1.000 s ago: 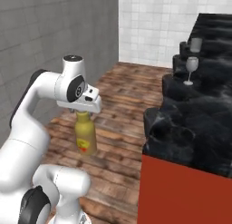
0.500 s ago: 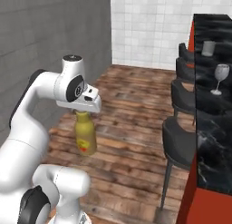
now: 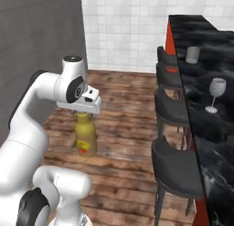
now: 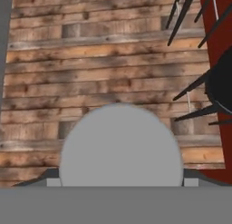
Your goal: There is a wine glass and glass cup on the dining counter. Place the wine bottle next to the wine glass and the juice bottle next to the glass cup.
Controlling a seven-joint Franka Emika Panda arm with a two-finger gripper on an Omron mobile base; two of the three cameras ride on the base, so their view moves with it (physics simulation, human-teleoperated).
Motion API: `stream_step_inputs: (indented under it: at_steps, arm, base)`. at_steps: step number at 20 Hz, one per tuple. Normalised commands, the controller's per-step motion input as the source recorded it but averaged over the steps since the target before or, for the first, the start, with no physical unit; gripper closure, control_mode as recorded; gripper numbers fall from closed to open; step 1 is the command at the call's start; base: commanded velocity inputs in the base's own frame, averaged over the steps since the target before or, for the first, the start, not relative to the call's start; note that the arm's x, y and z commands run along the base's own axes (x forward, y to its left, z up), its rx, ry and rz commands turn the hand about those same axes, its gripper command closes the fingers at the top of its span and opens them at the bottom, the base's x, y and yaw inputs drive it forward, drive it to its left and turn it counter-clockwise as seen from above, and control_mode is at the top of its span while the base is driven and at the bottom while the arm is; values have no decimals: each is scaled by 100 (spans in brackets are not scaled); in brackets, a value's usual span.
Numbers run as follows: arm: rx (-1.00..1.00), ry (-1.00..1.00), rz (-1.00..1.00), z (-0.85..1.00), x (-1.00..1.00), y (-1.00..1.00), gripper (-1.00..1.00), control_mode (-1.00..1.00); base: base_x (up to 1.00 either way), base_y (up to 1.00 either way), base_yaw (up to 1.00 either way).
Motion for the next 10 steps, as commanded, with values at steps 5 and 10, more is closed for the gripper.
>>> stream_step_inputs:
  at_steps: [5,10]
  arm:
    - [0,0,0,0,0,0,100,100]
    - [0,0,0,0,0,0,100,100]
  base:
    - [88,26,-24]
    - [87,37,-16]
